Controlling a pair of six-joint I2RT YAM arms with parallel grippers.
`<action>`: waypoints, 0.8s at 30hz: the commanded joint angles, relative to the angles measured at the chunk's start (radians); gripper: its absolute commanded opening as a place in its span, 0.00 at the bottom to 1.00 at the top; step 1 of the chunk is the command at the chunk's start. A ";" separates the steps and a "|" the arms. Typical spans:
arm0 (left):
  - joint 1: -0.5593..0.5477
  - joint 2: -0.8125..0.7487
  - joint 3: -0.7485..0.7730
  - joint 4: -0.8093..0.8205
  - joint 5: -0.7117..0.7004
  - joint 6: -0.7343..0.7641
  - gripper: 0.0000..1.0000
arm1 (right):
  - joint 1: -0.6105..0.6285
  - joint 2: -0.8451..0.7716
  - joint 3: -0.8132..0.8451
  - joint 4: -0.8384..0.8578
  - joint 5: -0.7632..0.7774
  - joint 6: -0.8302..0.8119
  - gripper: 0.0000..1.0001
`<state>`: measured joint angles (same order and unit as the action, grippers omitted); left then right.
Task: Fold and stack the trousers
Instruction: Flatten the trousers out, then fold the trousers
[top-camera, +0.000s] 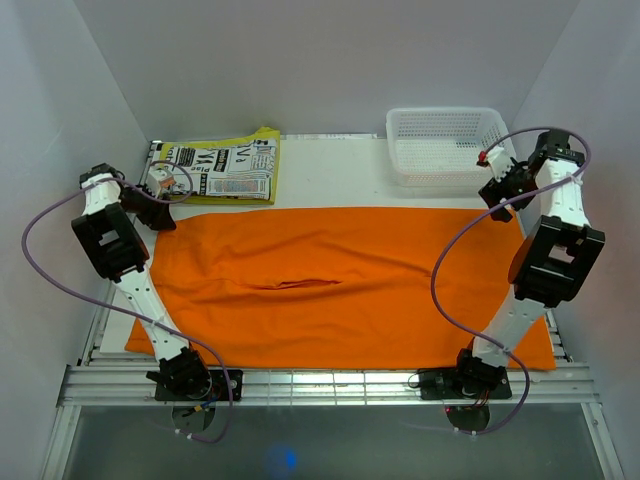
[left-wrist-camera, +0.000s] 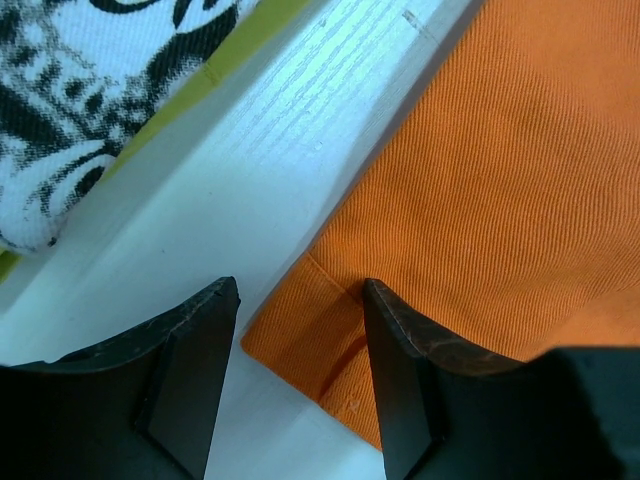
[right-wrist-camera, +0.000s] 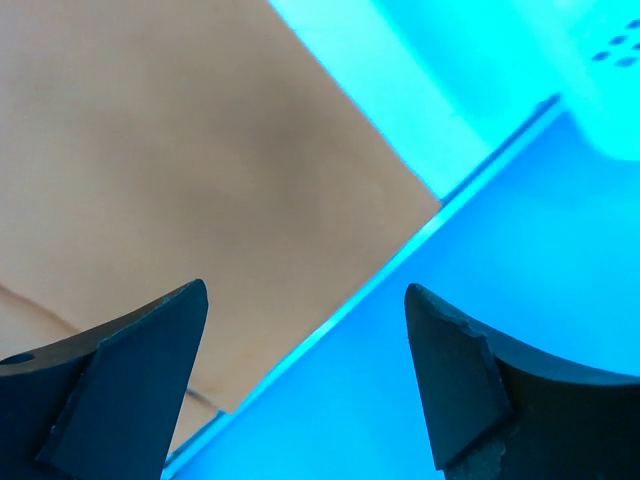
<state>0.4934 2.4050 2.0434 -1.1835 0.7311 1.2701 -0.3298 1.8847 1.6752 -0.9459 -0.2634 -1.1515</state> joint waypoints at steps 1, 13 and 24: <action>-0.006 -0.069 -0.023 0.012 0.007 0.051 0.64 | -0.014 0.079 0.086 -0.050 -0.037 -0.066 0.85; -0.006 -0.138 -0.169 0.065 -0.002 0.014 0.65 | -0.127 0.359 0.344 0.050 -0.207 -0.027 0.86; -0.006 -0.162 -0.173 0.064 -0.047 -0.011 0.65 | -0.135 0.514 0.294 0.107 -0.277 -0.114 0.90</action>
<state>0.4931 2.3131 1.8862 -1.0981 0.7105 1.2633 -0.4625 2.3356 1.9369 -0.8280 -0.4942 -1.2201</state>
